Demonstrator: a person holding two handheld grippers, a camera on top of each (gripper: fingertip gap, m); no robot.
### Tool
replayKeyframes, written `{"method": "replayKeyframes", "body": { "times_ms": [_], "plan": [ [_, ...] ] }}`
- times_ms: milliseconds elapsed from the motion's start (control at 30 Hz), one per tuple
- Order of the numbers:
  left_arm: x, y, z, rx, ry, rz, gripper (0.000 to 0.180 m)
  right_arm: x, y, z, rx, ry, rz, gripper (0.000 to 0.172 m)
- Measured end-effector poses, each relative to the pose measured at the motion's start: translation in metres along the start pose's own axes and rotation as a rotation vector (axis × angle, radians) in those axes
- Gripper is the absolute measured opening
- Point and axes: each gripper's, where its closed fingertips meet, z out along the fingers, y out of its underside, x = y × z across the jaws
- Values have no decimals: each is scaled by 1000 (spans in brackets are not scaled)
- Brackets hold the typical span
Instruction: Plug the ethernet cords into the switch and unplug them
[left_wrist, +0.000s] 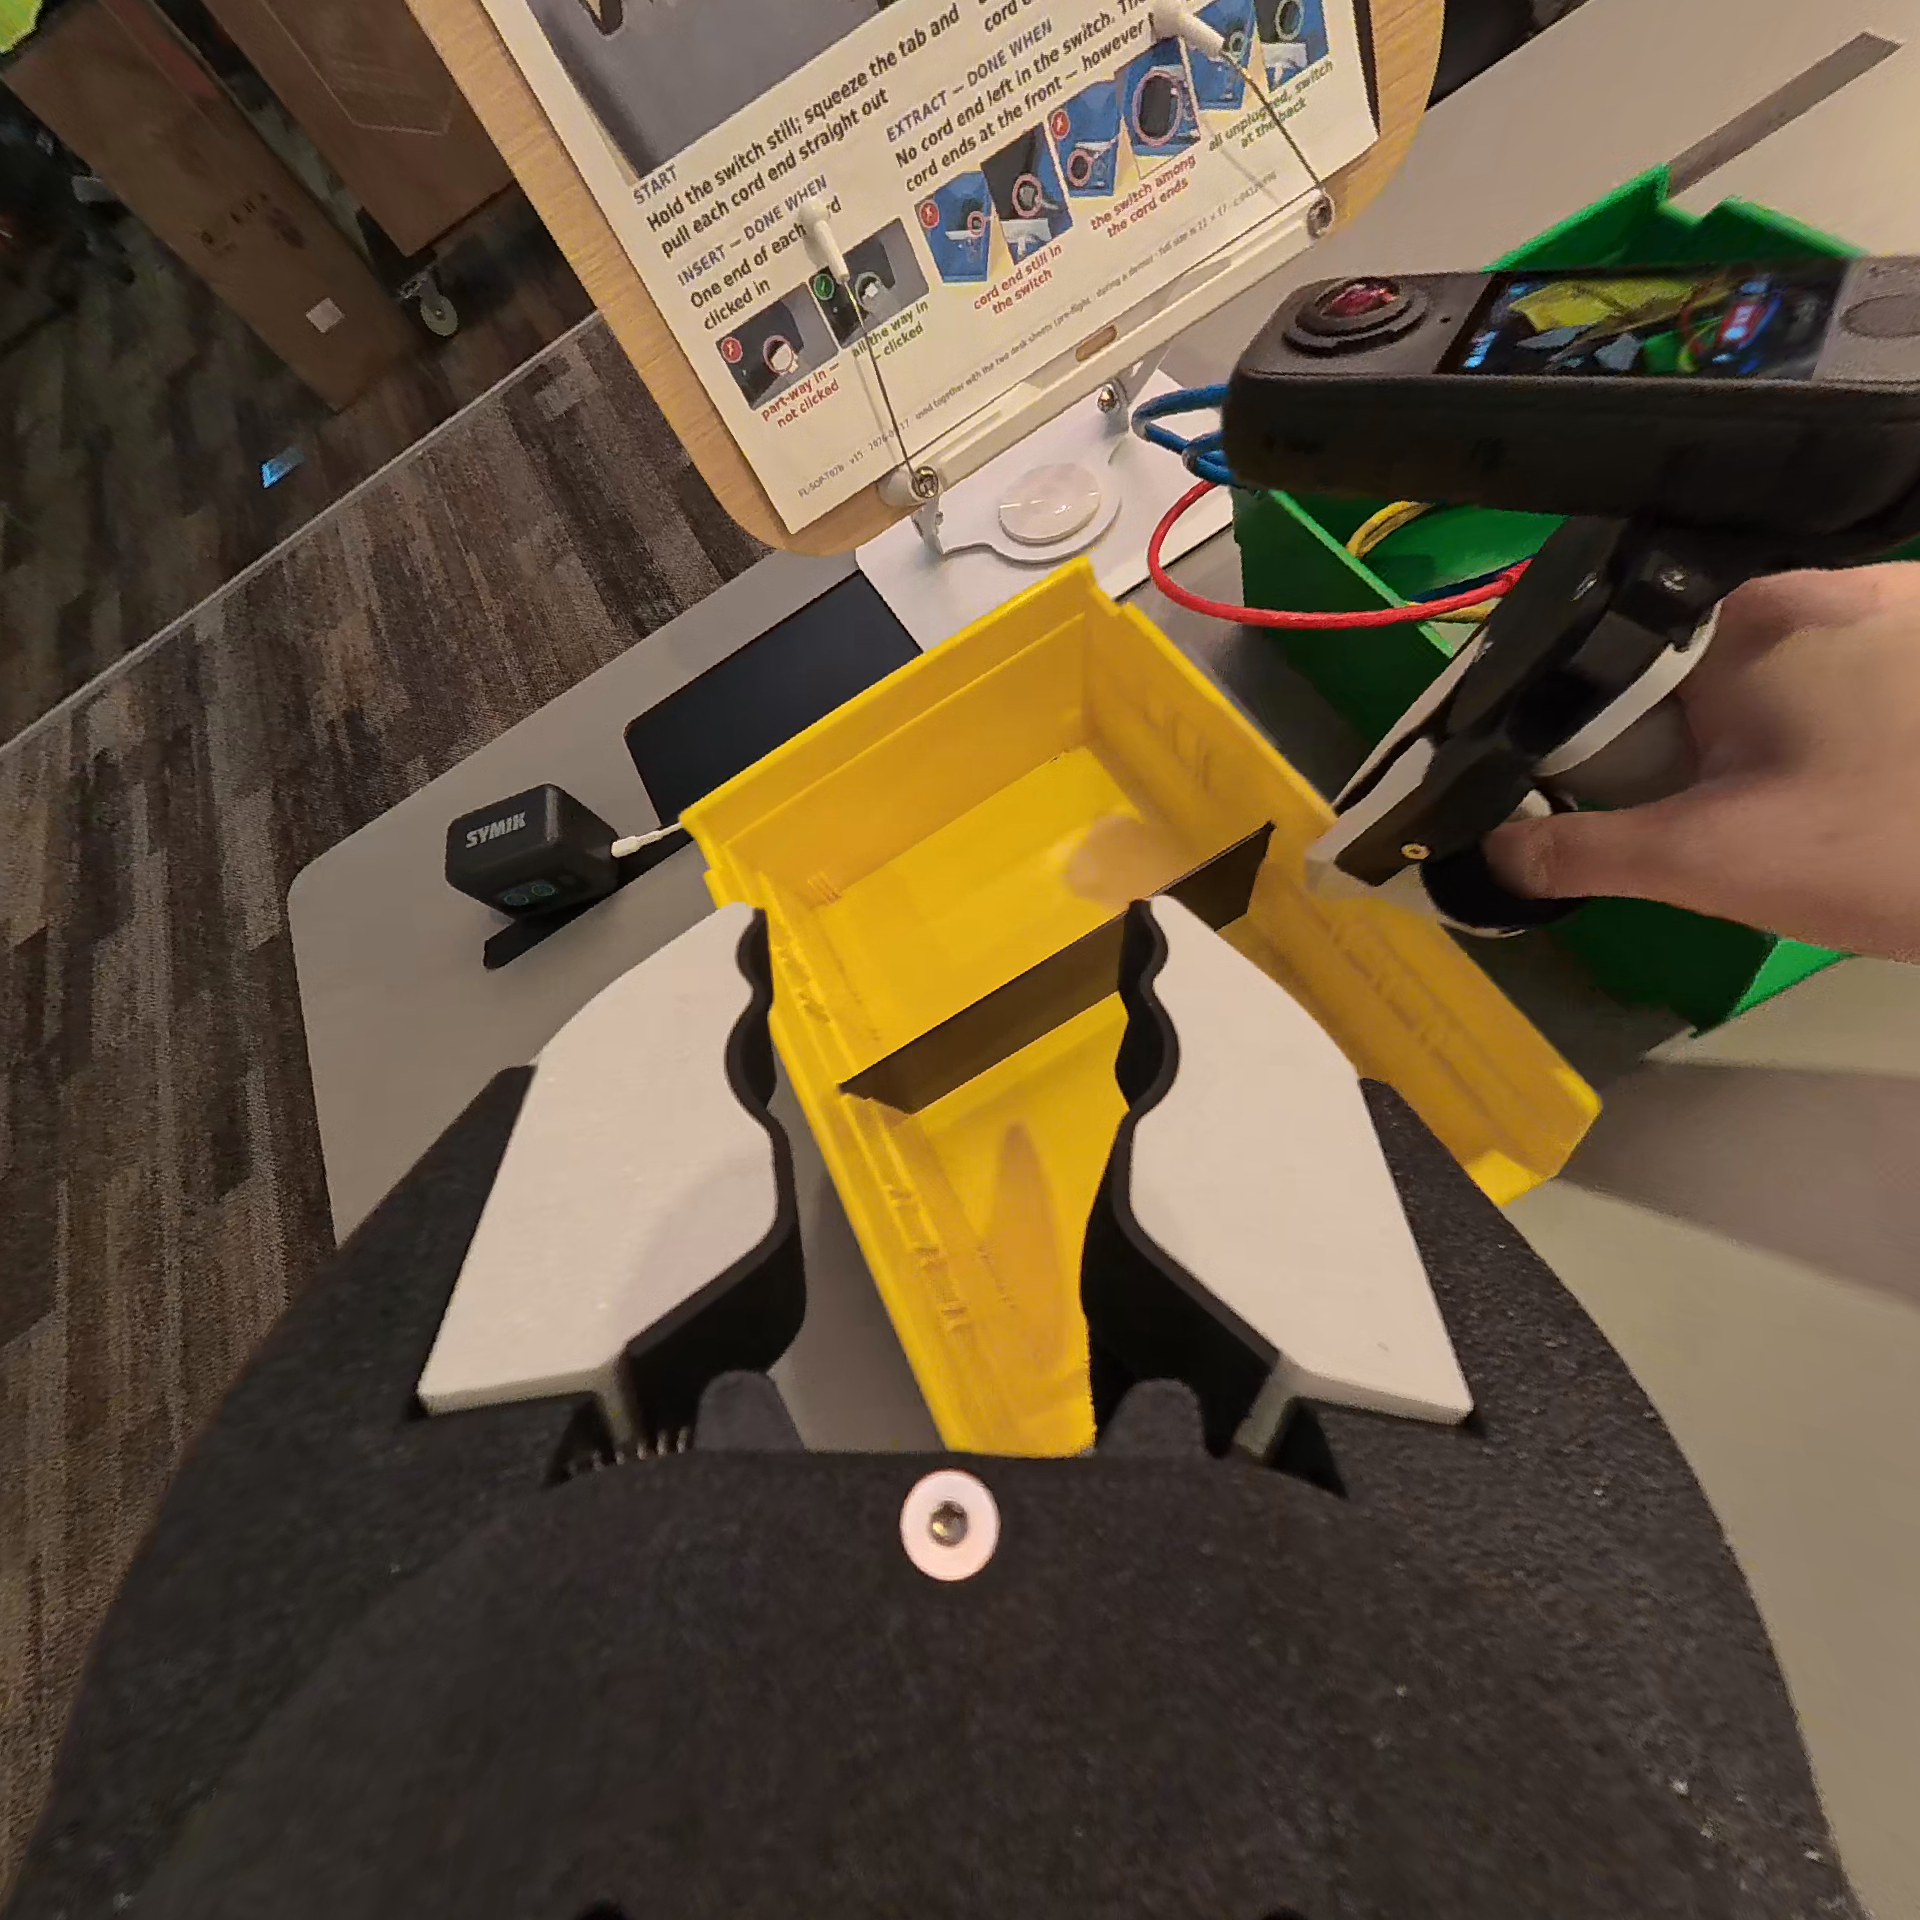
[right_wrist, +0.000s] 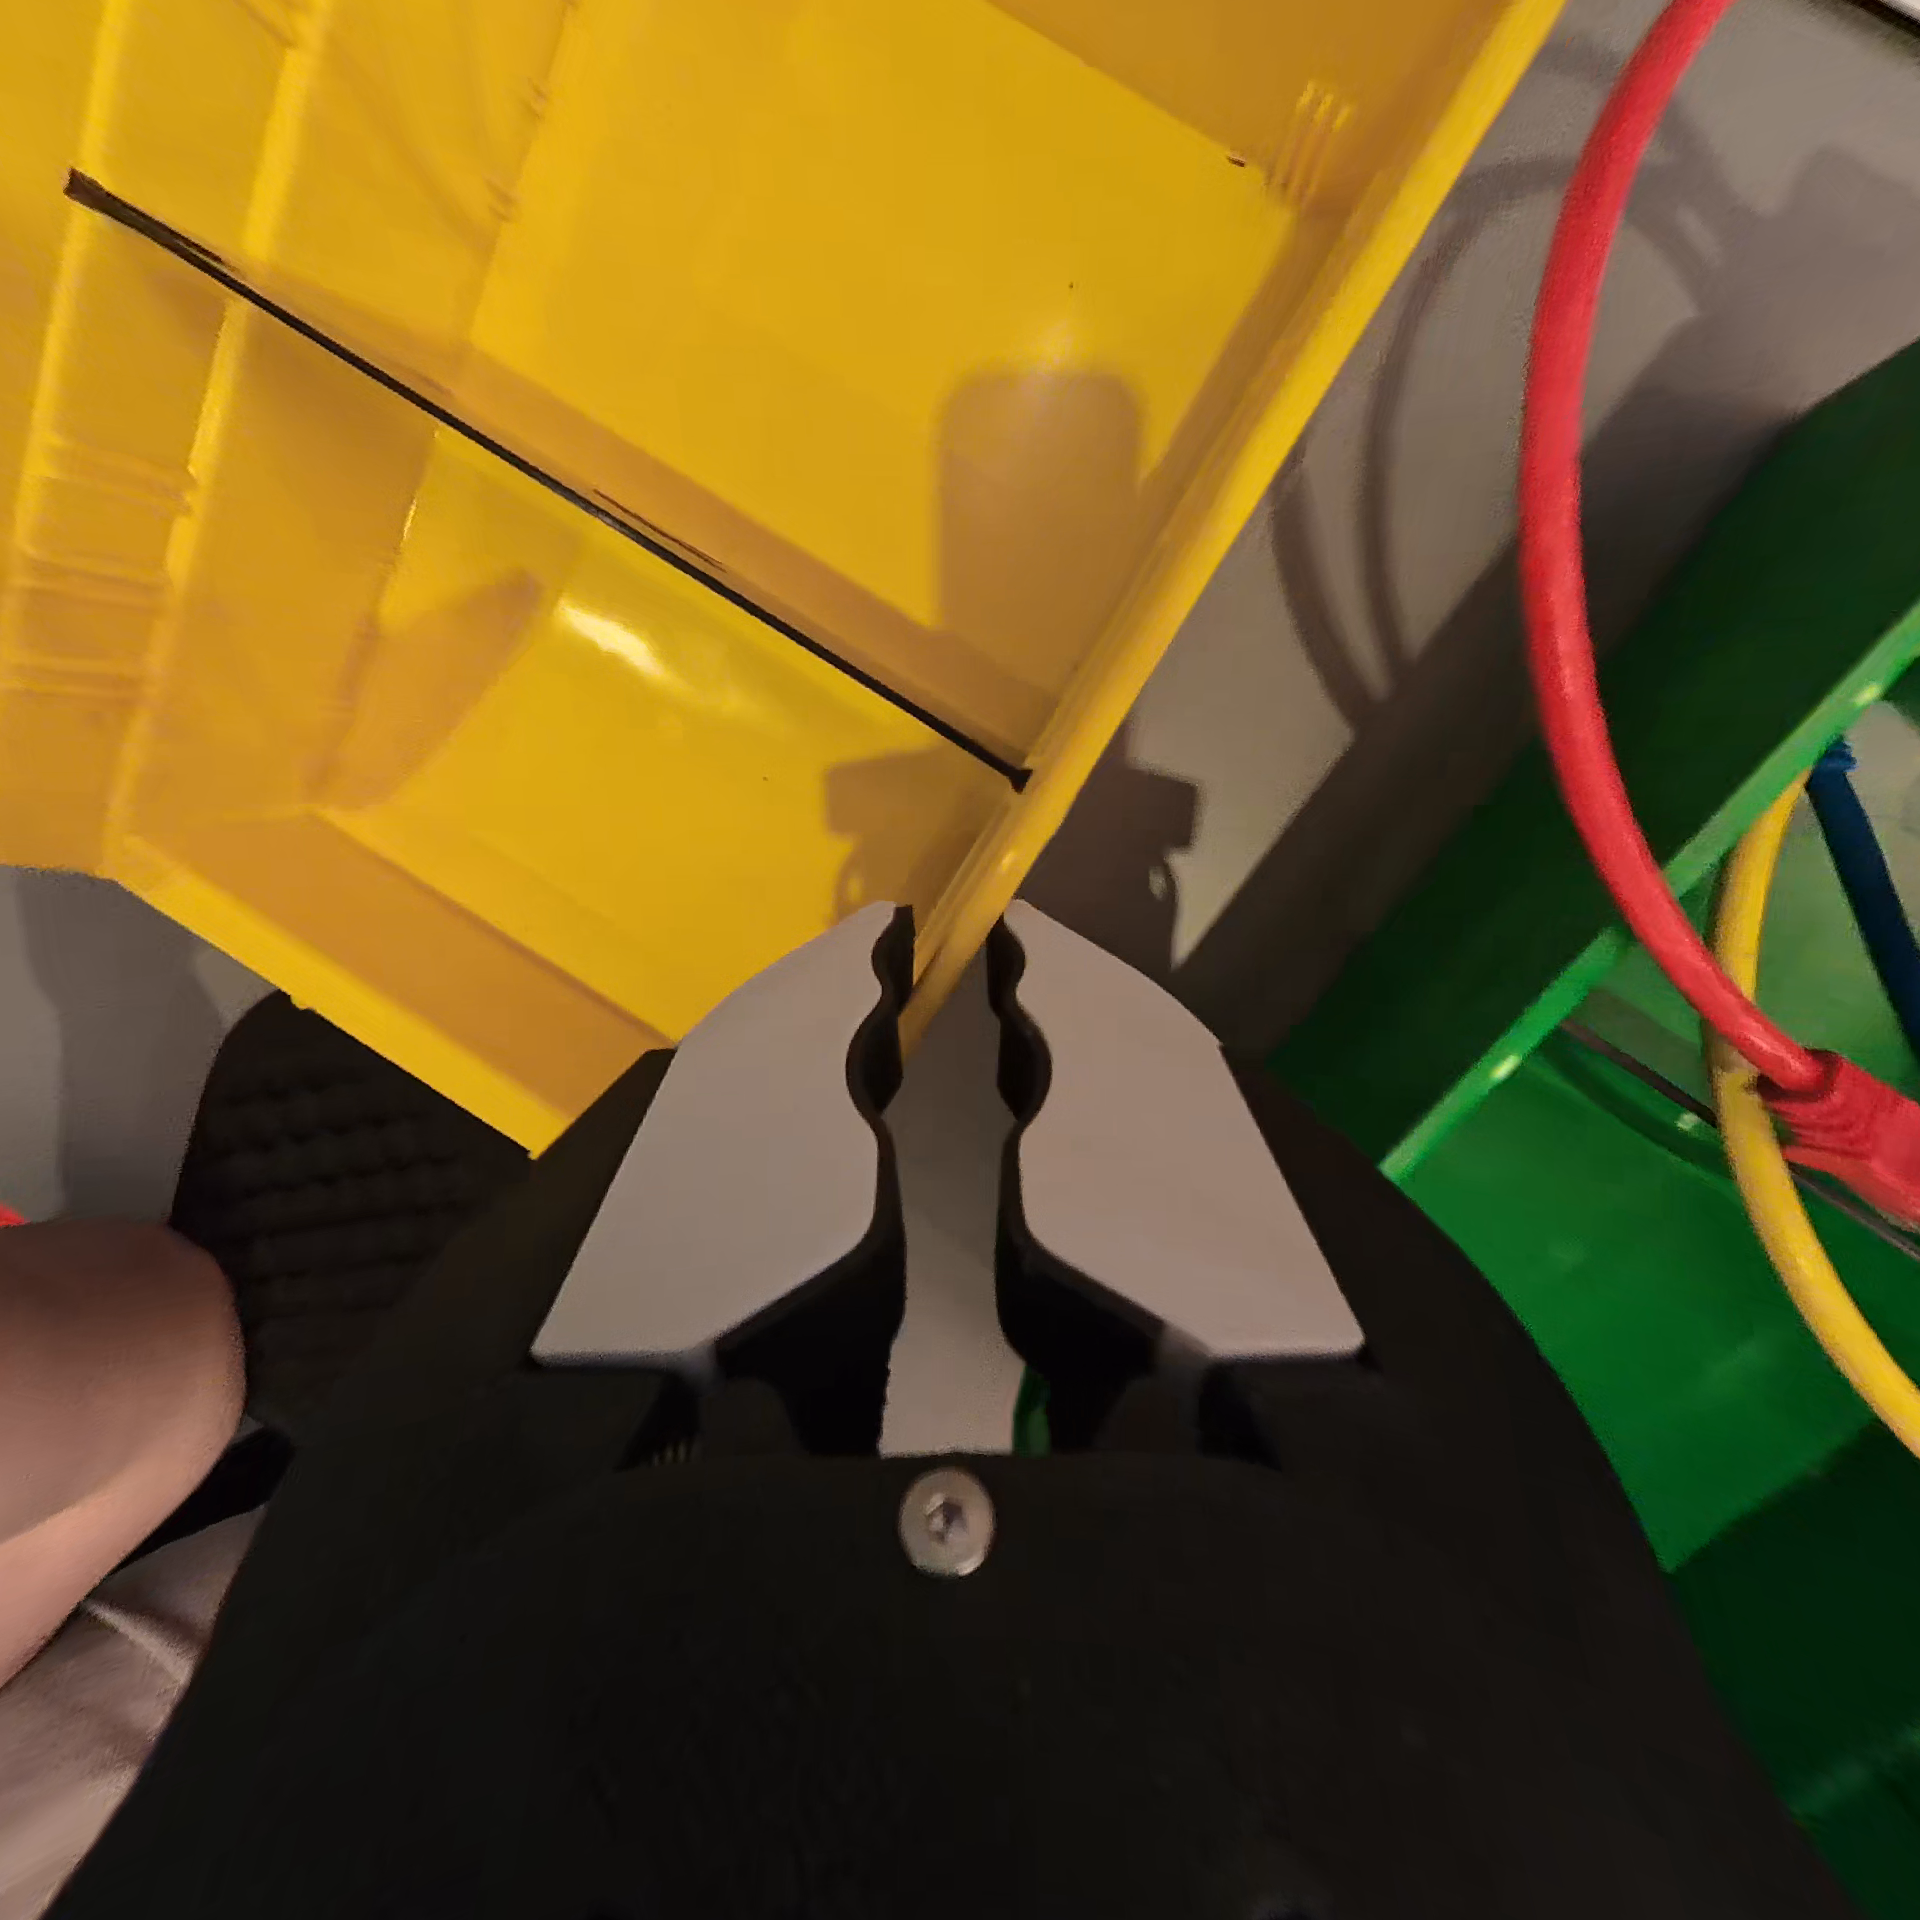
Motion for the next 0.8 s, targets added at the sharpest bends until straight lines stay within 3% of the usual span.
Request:
{"method": "replayKeyframes", "body": {
  "times_ms": [133,267,433,800],
  "plan": [
    [0,3,0,-12,8,1,65,0,-9,4,41,25,17,16],
    [-4,5,-2,-8,14,-13,64,-2,-3,14,-36,1,78,38],
    [-2,5,-1,-4,33,-21,63,-9,12,36,-177,26,64,29],
    [10,3,3,-27,39,30,63,-2,-2,44,-190,81,-95,30]
  ]
}}
